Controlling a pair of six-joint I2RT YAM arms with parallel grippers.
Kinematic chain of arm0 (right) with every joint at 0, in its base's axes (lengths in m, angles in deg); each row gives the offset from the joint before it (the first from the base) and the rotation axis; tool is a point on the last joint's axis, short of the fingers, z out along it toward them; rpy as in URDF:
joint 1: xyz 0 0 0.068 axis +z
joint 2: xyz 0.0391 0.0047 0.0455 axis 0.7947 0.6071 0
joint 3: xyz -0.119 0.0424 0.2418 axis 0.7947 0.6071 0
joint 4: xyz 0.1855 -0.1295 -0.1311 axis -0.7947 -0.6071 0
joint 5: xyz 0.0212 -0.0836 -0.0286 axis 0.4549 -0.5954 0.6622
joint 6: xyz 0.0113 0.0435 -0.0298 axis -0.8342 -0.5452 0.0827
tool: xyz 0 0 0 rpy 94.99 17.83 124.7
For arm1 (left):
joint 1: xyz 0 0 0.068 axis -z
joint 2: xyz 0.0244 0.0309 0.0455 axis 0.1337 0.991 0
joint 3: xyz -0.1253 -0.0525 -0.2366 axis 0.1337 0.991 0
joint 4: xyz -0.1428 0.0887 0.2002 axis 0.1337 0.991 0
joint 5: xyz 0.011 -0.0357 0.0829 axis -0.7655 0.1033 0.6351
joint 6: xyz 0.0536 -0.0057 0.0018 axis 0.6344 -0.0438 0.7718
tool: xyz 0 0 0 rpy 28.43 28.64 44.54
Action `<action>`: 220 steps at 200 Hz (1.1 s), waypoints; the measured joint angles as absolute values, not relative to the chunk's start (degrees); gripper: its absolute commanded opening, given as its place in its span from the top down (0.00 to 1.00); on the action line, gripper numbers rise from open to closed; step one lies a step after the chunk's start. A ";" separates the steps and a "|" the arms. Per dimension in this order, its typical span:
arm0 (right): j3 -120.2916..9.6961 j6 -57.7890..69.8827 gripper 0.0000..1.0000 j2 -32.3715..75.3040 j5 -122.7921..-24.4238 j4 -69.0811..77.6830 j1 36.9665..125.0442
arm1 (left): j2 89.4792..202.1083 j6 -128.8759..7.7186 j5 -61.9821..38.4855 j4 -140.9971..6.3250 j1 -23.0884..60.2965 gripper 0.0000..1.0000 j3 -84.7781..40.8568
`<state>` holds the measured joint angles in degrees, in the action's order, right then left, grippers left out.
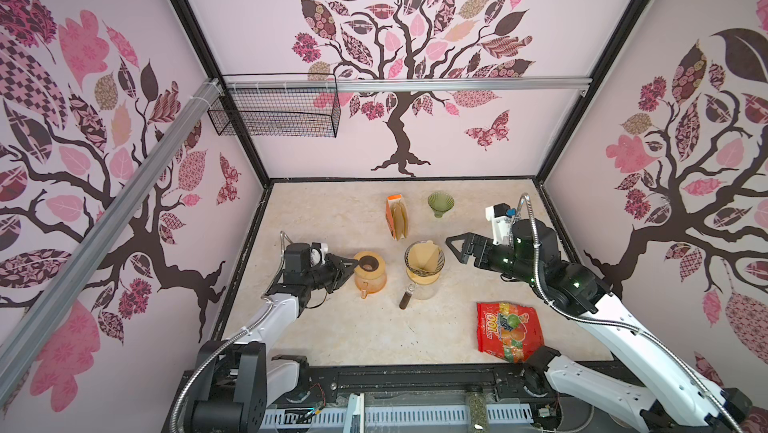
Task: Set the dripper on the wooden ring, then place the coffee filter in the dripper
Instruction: 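Lower the wooden ring onto the pitcher's mouth with the left gripper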
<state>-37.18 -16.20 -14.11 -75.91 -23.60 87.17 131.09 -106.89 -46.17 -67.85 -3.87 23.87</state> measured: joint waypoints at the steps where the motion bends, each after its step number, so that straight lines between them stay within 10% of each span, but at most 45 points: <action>1: -37.18 -16.20 0.00 -14.11 -75.89 -23.60 87.17 | 131.07 -106.89 -46.17 -67.85 -3.87 0.76 23.89; 220: -37.18 -16.20 0.00 -14.09 -75.89 -23.66 87.17 | 128.69 -105.97 -45.32 -65.58 -7.48 0.74 24.98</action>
<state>-37.18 -16.20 -14.09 -75.89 -23.66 87.17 128.69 -105.97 -45.32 -65.58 -7.48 24.98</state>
